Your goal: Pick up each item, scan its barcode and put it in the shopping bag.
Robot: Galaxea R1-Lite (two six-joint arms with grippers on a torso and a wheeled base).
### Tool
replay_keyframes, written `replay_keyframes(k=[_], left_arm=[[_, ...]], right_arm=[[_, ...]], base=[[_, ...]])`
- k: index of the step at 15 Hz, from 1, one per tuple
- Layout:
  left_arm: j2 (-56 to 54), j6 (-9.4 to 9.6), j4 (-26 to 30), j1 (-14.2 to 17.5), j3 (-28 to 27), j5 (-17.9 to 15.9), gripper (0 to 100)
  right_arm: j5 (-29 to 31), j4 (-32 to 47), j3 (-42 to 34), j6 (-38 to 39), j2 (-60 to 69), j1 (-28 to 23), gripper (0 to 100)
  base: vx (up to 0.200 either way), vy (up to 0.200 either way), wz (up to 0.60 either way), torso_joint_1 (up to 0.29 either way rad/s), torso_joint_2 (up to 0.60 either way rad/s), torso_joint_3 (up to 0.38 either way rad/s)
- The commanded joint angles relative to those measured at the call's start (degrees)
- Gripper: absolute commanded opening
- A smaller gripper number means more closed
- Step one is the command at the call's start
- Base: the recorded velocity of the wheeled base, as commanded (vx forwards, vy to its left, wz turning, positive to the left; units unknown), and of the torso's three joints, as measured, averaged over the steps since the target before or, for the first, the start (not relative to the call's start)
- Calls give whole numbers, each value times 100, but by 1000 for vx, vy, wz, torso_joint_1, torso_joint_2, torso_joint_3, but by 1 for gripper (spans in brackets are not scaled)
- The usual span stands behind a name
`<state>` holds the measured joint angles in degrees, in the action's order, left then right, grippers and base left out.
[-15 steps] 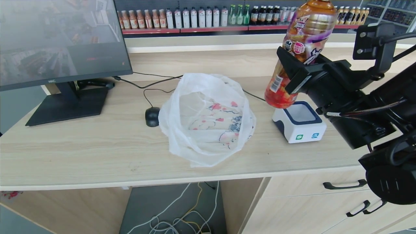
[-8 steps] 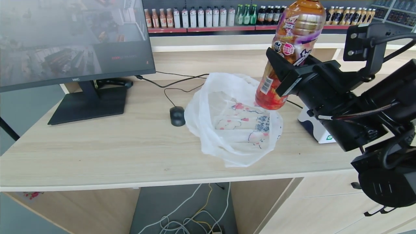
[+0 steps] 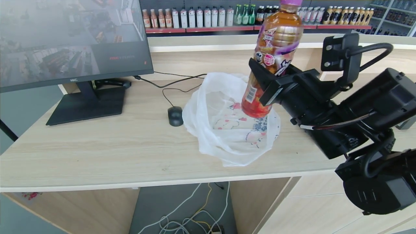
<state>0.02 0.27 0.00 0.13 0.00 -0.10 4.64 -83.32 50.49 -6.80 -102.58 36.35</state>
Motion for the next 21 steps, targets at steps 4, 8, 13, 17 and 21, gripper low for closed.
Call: replay_keyframes(k=[4,8,13,17,21], left_arm=[[-2,0,0,4,0,1,100],[-2,0,0,4,0,1,100],[-2,0,0,4,0,1,100],[-2,0,0,4,0,1,100],[-2,0,0,4,0,1,100]], right_arm=[[80,-9,602,-5,-1115,179,0],[98,9,1165,91,-1747,179,0],[327,62,1736,250,-2398,56,0],[327,62,1999,250,-2582,47,0],[327,62,2123,241,-2697,56,0]], base=[[0,0,0,0,0,0],[0,0,0,0,0,0],[0,0,0,0,0,0],[0,0,0,0,0,0],[0,0,0,0,0,0]])
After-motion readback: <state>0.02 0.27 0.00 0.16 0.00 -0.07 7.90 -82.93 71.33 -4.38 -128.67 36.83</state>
